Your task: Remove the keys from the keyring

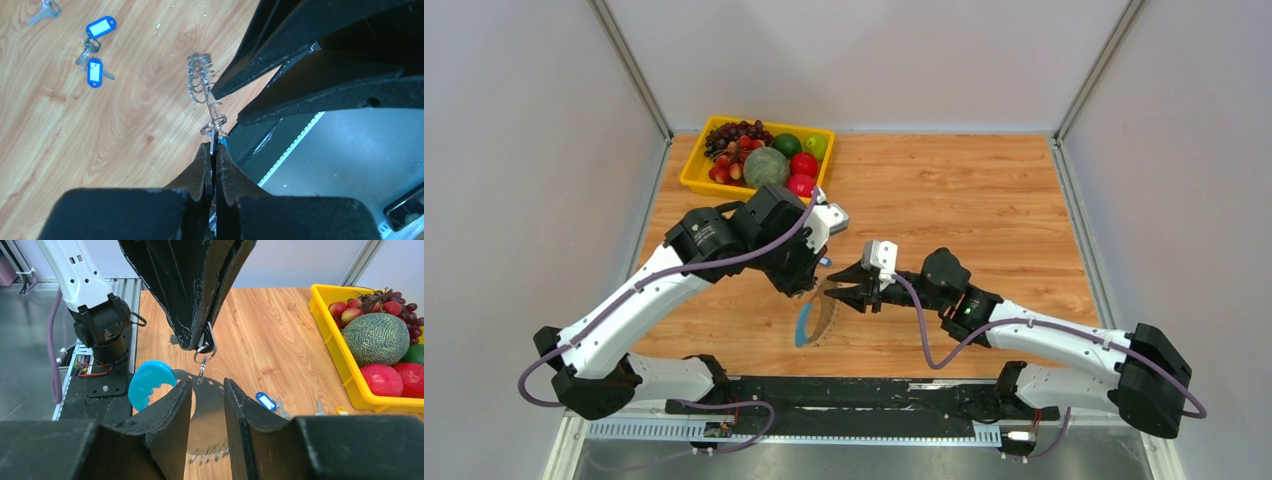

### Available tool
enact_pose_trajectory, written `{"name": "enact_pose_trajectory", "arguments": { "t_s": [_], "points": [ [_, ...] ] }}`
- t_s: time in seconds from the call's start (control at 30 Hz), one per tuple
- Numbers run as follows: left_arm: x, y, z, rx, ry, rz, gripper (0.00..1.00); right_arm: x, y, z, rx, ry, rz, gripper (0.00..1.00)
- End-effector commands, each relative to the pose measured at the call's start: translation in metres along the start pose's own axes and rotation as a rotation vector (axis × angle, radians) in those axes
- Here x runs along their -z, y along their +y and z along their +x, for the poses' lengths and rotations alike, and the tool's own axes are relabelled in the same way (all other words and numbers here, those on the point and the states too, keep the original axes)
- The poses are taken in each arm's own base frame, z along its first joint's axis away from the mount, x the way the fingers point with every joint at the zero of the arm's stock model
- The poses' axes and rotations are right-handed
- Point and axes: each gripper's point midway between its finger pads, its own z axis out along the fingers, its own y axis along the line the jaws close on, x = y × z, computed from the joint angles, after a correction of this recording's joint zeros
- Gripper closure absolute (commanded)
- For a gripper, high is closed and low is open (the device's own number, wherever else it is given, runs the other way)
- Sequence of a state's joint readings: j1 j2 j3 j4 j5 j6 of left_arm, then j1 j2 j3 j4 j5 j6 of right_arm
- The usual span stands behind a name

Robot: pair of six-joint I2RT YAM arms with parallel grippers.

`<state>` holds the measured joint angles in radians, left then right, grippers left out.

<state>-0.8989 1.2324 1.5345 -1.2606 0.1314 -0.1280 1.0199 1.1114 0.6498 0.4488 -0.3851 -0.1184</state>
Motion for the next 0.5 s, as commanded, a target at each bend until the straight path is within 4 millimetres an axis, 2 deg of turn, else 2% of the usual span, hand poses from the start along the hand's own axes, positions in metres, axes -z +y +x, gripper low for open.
{"name": "enact_pose_trajectory", "arguments": {
  "t_s": [0.0,0.23,0.47],
  "points": [
    [0.018,-0.009,-0.012,-0.121,-0.111,0.057,1.00,0.004,-0.001,-0.028,0.044,-0.074,0.011,0.65],
    [0.030,-0.014,-0.011,-0.287,-0.198,0.102,1.00,0.014,-0.012,-0.041,0.060,-0.114,0.089,0.63],
    [0.040,-0.017,-0.007,-0.382,-0.205,0.118,1.00,0.001,-0.026,-0.042,0.025,-0.095,0.137,0.63]
  ]
}}
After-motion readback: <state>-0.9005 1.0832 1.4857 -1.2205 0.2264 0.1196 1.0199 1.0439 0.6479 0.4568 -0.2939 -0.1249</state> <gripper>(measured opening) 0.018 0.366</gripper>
